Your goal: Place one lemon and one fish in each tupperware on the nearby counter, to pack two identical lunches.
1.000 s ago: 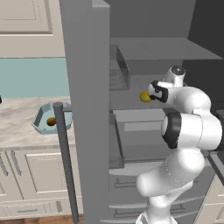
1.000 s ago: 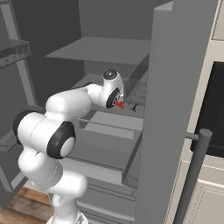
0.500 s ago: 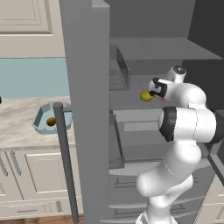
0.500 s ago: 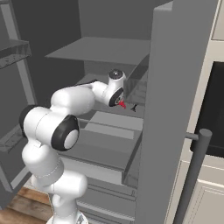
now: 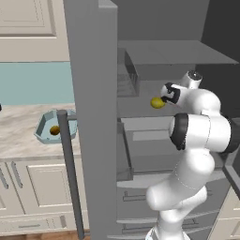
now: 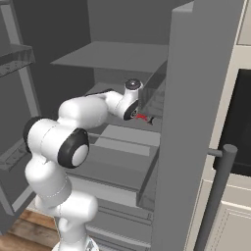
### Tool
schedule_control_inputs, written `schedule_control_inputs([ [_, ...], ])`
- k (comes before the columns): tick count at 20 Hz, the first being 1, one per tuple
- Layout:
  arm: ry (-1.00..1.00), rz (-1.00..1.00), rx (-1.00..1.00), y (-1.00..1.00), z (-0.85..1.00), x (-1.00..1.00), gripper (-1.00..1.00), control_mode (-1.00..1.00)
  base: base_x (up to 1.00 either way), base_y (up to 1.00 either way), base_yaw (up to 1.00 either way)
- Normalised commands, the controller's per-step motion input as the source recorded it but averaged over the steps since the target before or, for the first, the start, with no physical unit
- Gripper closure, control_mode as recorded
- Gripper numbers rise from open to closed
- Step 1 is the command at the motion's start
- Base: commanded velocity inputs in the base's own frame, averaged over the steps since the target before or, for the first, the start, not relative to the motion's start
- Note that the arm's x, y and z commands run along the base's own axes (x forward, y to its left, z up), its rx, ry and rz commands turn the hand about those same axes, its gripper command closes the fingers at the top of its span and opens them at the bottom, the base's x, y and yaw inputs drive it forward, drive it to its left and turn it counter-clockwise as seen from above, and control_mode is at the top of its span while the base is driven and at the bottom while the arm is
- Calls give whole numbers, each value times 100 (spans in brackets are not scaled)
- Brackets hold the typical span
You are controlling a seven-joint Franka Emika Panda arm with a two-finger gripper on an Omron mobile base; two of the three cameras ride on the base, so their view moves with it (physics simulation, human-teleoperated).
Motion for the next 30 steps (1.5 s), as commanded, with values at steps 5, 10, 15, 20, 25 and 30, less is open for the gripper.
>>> schedule_control_inputs([
  [5,0,0,6,0,34,-100,100,-100,0,0,0],
  [10,0,0,3,5,98,-100,100,-100,0,0,0],
  [15,0,0,-1,26,25,-100,100,-100,0,0,0],
  [20,-11,0,-6,45,-40,-100,100,-100,0,0,0],
  [25,-6,0,-2,29,-25,-60,100,100,-40,16,0],
  [30,0,0,0,0,0,0,100,100,-100,43,0],
])
